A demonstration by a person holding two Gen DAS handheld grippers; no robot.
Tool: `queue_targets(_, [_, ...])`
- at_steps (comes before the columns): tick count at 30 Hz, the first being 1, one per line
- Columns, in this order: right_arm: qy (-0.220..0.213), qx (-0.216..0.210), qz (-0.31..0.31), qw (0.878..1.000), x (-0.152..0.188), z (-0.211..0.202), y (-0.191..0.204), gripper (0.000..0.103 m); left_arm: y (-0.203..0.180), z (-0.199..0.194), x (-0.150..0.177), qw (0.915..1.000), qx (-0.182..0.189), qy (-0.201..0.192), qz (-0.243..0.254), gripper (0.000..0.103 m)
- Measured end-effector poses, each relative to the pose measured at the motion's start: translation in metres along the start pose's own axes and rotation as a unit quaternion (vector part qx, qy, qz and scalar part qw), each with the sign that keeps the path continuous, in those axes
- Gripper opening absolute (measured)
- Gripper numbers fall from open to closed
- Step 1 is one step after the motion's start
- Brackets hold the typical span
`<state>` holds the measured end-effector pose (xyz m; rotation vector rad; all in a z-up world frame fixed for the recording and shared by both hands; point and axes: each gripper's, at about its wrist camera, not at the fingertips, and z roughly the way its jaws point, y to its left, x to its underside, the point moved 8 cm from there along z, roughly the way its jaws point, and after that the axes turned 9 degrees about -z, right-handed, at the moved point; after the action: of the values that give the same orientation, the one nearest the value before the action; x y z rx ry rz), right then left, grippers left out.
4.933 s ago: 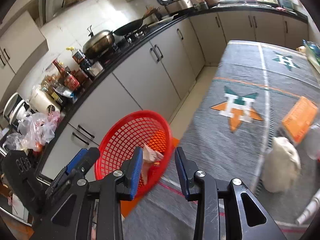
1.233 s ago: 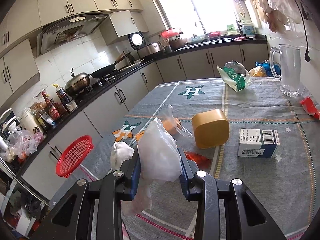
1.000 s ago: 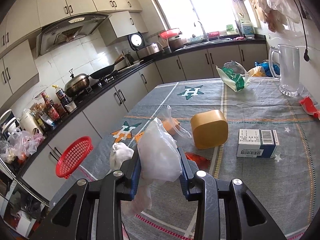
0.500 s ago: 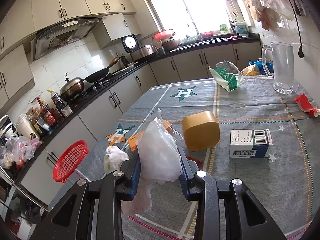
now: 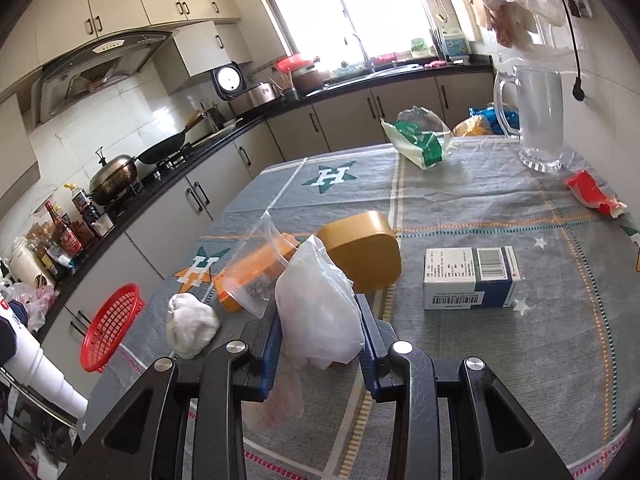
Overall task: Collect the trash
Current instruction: 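Carry the spray bottle and plastic bag over the red basket with both grippers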
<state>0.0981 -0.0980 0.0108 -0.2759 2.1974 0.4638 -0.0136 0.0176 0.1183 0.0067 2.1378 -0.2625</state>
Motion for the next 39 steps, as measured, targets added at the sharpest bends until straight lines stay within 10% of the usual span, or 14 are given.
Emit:
queue_targets(23, [0.008,0.004,0.05,0.999,0.003,0.003,-0.025,0.037,-0.137,-0.046,-0.046,0.9902,0.109,-0.018,0.085,0.029])
queue_targets(39, [0.024,-0.008,0.001,1.0,0.011,0.01,0.005,0.037,0.059,-0.035,-0.018,0.9994,-0.013,-0.009,-0.03,0.029])
